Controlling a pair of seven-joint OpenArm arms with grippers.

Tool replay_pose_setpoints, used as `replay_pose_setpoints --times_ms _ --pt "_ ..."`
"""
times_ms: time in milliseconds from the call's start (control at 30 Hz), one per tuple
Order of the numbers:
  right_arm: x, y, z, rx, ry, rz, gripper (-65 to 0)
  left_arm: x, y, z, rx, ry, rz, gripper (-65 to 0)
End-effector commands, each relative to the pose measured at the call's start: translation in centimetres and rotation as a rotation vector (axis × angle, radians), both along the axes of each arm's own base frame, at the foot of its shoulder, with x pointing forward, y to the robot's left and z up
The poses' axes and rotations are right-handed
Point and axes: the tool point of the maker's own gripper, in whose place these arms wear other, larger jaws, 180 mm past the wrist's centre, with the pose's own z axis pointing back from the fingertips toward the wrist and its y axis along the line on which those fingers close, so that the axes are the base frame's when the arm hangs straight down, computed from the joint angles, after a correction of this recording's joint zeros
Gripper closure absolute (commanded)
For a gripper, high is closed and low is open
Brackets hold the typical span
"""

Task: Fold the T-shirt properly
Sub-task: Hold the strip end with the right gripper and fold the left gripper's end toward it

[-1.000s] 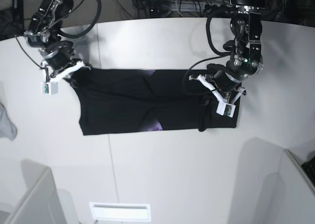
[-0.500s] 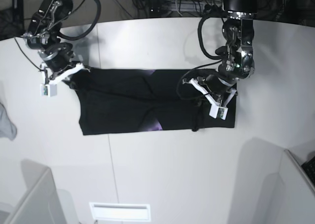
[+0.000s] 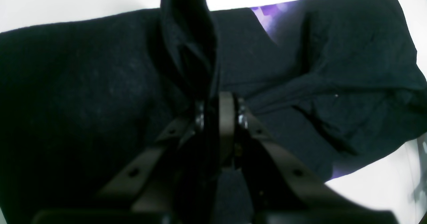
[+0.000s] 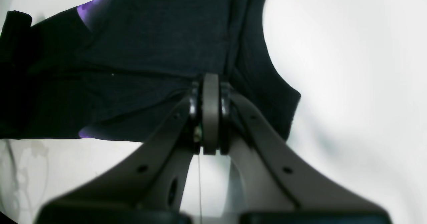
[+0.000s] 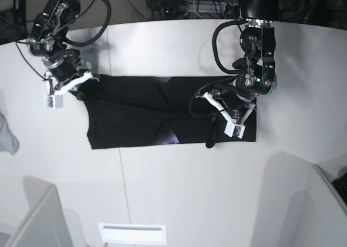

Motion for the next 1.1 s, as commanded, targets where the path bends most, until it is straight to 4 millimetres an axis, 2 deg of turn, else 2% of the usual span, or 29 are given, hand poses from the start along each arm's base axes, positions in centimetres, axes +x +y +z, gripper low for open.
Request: replay_pose_setpoints --times_ms 0,133,267,800,1067 --pt "0.7 -0.1 1.1 0.005 -0.050 0.000 0.0 1.0 -0.5 1.5 -0.027 -0.051 0.003 0.0" --pt "0.8 -0.1 1.2 0.005 -0.052 0.000 0.0 1.0 -0.8 1.5 -0.035 -0.051 0.002 0.0" --pt "0.8 -0.1 1.2 0.005 -0.052 0.000 0.0 0.7 -2.2 1.3 -0.032 -0.045 -0.043 0.0" --pt "0.7 -0.1 1.1 0.005 -0.049 0.000 0.0 0.6 -2.6 1.3 -0.036 -0.045 -0.050 0.0" --pt "0.7 -0.1 1.1 0.005 -0.049 0.000 0.0 0.7 -2.1 1.3 -0.032 -0.045 -0.041 0.0"
